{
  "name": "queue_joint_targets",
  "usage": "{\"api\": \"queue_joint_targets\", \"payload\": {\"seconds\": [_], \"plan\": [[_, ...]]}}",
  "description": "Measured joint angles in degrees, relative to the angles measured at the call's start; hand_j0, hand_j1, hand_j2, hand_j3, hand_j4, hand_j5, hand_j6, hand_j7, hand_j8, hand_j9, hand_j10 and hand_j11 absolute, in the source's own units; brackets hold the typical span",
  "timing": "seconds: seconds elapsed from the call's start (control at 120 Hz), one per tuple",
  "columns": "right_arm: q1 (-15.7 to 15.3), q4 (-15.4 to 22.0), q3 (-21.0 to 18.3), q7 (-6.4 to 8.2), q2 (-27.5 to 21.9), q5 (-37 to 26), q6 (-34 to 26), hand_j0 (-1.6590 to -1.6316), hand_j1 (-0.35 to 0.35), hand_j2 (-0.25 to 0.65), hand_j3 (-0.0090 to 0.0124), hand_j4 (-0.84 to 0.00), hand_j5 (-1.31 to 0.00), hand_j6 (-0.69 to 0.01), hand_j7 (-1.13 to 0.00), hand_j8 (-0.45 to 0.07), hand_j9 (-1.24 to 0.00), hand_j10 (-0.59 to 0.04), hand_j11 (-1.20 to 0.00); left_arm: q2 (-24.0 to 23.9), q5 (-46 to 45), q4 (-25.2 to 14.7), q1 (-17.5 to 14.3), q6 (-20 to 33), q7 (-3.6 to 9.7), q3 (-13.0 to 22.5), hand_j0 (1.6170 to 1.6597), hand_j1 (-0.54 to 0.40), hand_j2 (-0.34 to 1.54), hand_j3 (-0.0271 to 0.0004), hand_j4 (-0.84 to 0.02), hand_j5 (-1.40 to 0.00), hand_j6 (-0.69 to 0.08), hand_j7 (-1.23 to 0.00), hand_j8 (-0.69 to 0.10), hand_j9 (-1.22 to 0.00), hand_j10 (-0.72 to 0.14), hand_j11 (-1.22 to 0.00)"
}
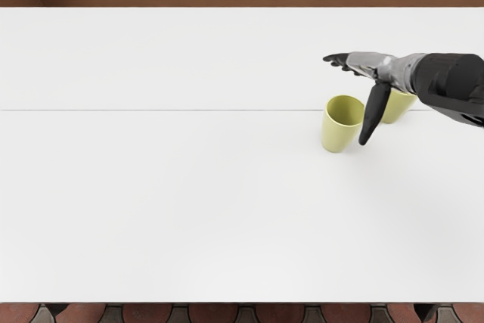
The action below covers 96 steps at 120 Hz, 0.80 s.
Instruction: Pick up cup and place in cup with right hand
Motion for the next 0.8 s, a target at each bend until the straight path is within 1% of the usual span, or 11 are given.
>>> {"api": "queue_joint_targets", "payload": {"seconds": [0.125,0.267,0.475,0.8], "plan": [[-1.8,0.0,-0.6,0.0,1.1,-3.1,-2.2,-1.6581,-0.337,-0.001,0.0,-0.015,-0.01,-0.016,-0.01,-0.015,-0.01,-0.014,-0.01,0.0,0.0,0.0,0.0,0.0,0.0,0.0,1.6581,0.349,0.0,0.0,0.0,0.0,0.0,0.0,0.0,0.0,0.0,0.0],[-3.3,-0.1,-1.0,0.0,2.2,-5.6,-4.0,-1.6581,-0.315,-0.004,0.0,-0.033,-0.04,-0.035,-0.04,-0.034,-0.04,-0.033,-0.04,0.0,0.0,0.0,0.0,0.0,0.0,0.0,1.6581,0.349,0.0,0.0,0.0,0.0,0.0,0.0,0.0,0.0,0.0,0.0],[-4.4,-0.3,-1.9,0.0,3.1,-8.9,-5.4,-1.6581,-0.239,-0.017,0.0,-0.097,-0.12,-0.099,-0.12,-0.097,-0.12,-0.096,-0.12,0.0,0.0,0.0,0.0,0.0,0.0,0.0,1.6581,0.349,0.0,0.0,0.0,0.0,0.0,0.0,0.0,0.0,0.0,0.0],[-4.8,-0.8,-2.8,0.0,3.8,-11.3,-7.7,-1.6581,-0.127,-0.035,0.0,-0.191,-0.24,-0.193,-0.24,-0.192,-0.24,-0.19,-0.24,0.0,0.0,0.0,0.0,0.0,0.0,0.0,1.6581,0.349,0.0,0.0,0.0,0.0,0.0,0.0,0.0,0.0,0.0,0.0]]}}
